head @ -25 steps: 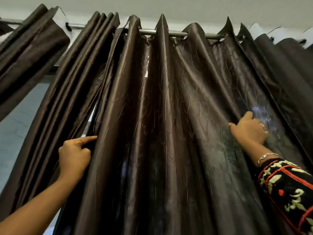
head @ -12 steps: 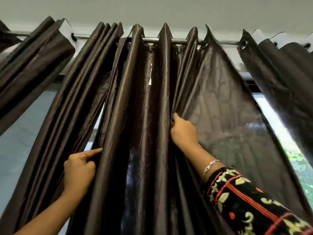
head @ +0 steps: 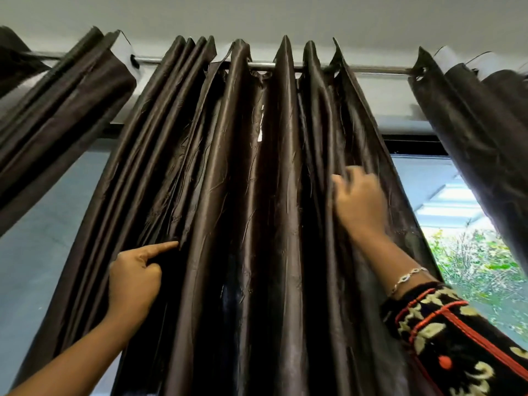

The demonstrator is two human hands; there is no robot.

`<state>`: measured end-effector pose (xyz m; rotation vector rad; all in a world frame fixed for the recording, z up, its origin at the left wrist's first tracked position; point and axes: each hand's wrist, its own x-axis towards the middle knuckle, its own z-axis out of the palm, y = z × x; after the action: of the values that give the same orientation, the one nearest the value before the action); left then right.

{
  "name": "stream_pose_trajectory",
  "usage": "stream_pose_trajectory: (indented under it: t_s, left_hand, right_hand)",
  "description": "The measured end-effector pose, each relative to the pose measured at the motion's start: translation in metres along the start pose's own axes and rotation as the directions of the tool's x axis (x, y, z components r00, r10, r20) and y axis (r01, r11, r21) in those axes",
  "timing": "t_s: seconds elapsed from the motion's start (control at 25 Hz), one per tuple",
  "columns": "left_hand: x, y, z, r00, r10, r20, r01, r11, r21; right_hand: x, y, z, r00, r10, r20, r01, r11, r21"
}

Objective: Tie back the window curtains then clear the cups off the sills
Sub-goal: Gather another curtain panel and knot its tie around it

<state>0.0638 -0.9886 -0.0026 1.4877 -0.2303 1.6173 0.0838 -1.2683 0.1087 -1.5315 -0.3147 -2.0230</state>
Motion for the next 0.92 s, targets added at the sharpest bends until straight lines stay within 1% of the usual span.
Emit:
stream_pose_trajectory:
  t_s: [0.04, 0.08, 0.12, 0.2, 0.24, 0.28, 0.32, 0.44, 0.52, 0.68, 0.8, 0.92]
  left_hand:
    - [0.0, -0.002, 0.0, 1.0, 0.002, 0.002, -0.002, 1.0, 0.001]
    - [-0.001, -0.003, 0.0, 1.0, 0.014, 0.007, -0.014, 1.0, 0.001]
    - [-0.002, -0.002, 0.0, 0.999, 0.043, 0.014, -0.043, 0.999, 0.003]
    - [-0.004, -0.002, 0.0, 0.995, 0.099, 0.024, -0.098, 0.995, -0.012]
    - [-0.004, -0.001, 0.002, 0.995, 0.092, 0.028, -0.092, 0.995, -0.029]
    - [-0.002, -0.002, 0.004, 0.996, 0.083, 0.043, -0.081, 0.996, -0.048]
    - [0.0, -0.001, 0.008, 0.994, 0.091, 0.065, -0.087, 0.994, -0.071]
    - [0.002, 0.004, 0.025, 0.971, 0.157, 0.179, -0.127, 0.978, -0.168]
    - [-0.003, 0.013, 0.039, 0.958, 0.209, 0.194, -0.181, 0.971, -0.154]
    - [-0.017, 0.039, 0.076, 0.933, 0.31, 0.183, -0.296, 0.95, -0.1]
    - [-0.027, 0.069, 0.108, 0.931, 0.323, 0.168, -0.32, 0.946, -0.046]
    - [-0.035, 0.1, 0.151, 0.904, 0.358, 0.234, -0.368, 0.93, -0.001]
  right_hand:
    - [0.006, 0.018, -0.012, 0.994, 0.029, -0.106, -0.037, 0.996, -0.076]
    - [0.013, 0.036, -0.024, 0.984, 0.095, -0.151, -0.118, 0.982, -0.15]
    - [0.018, 0.056, -0.036, 0.971, 0.204, -0.125, -0.226, 0.952, -0.205]
    - [0.026, 0.089, -0.052, 0.91, 0.411, 0.047, -0.391, 0.891, -0.233]
    - [0.025, 0.098, -0.056, 0.873, 0.461, 0.16, -0.427, 0.88, -0.206]
    - [0.023, 0.101, -0.057, 0.852, 0.458, 0.254, -0.431, 0.889, -0.157]
    - [0.019, 0.1, -0.055, 0.862, 0.418, 0.287, -0.402, 0.908, -0.115]
    - [0.01, 0.085, -0.046, 0.931, 0.293, 0.216, -0.268, 0.954, -0.137]
    - [0.007, 0.074, -0.038, 0.954, 0.216, 0.206, -0.184, 0.969, -0.163]
    - [0.001, 0.067, -0.029, 0.963, 0.107, 0.246, -0.043, 0.967, -0.253]
    - [-0.002, 0.074, -0.034, 0.956, 0.095, 0.279, -0.018, 0.963, -0.268]
    - [0.002, 0.097, -0.046, 0.944, 0.079, 0.32, 0.012, 0.963, -0.271]
